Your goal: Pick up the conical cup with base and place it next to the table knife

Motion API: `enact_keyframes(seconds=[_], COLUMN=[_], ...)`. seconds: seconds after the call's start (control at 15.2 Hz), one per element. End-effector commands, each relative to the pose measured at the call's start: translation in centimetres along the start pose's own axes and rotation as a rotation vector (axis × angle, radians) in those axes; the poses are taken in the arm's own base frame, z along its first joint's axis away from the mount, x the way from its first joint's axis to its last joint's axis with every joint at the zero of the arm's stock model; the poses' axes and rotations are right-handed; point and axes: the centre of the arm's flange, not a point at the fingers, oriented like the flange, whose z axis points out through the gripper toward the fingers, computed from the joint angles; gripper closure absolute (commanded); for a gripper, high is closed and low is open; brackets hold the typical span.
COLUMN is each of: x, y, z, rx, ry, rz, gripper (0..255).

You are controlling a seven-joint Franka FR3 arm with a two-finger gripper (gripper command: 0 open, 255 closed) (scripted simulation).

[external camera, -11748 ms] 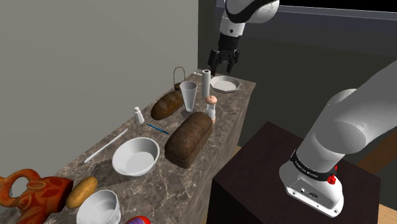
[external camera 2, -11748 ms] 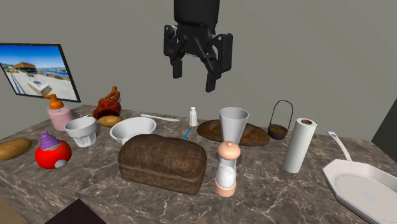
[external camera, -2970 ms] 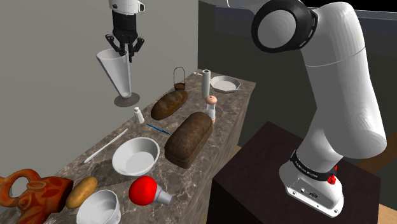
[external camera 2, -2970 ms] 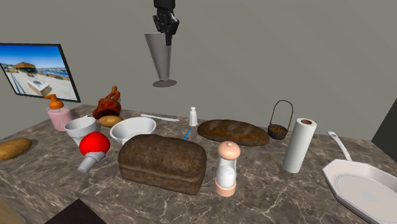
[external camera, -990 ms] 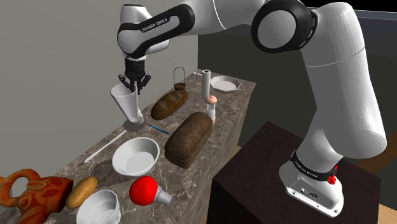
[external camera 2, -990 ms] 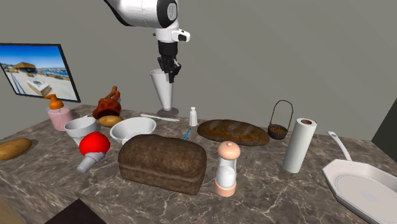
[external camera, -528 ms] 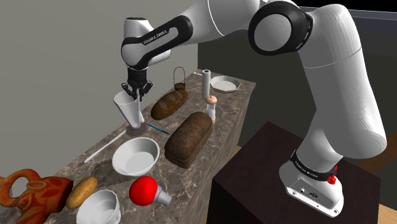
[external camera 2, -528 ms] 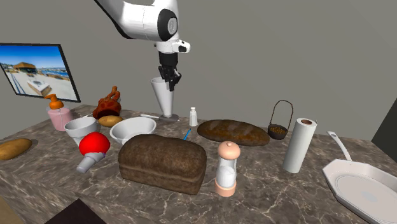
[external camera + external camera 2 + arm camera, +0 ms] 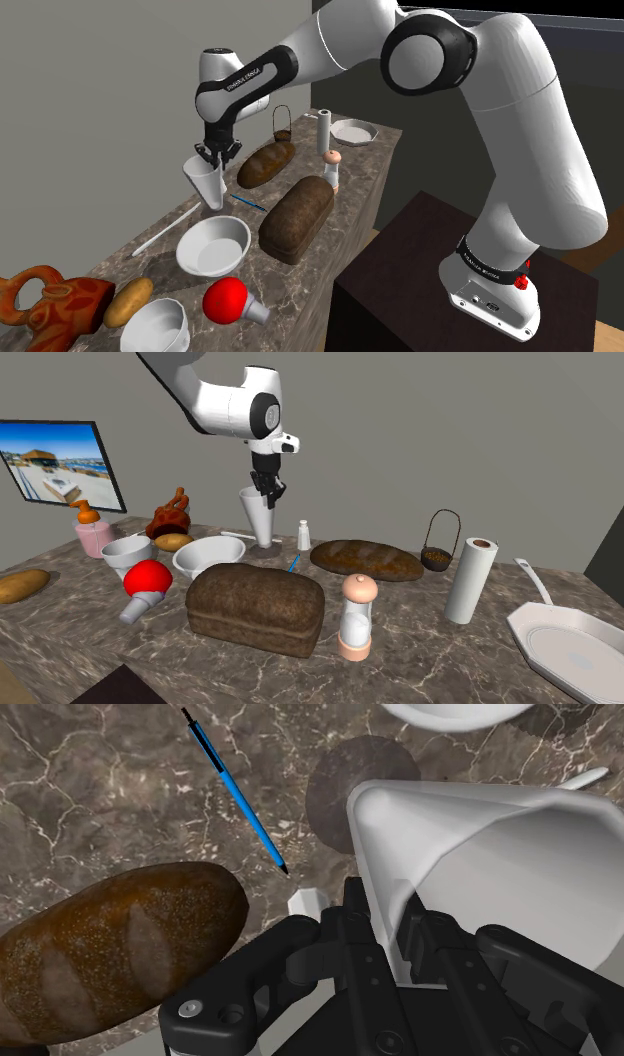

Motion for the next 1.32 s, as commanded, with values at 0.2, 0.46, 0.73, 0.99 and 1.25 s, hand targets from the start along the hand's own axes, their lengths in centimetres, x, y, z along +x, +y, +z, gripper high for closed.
enact_keyframes(seconds=[0.2,0.46,0.73,0.99,1.25], x=[-0.2,-0.2,-0.2,-0.2,-0.2], y=[0.5,0.5,0.5,0.5,0.5], z=[2.1,2.1,2.1,2.1,-1.9], rx=[0.001,0.001,0.001,0.001,0.001], ry=[0.001,0.001,0.001,0.001,0.001], rz=[0.0,0.0,0.0,0.0,0.0], gripper=[255,255,0,0,0])
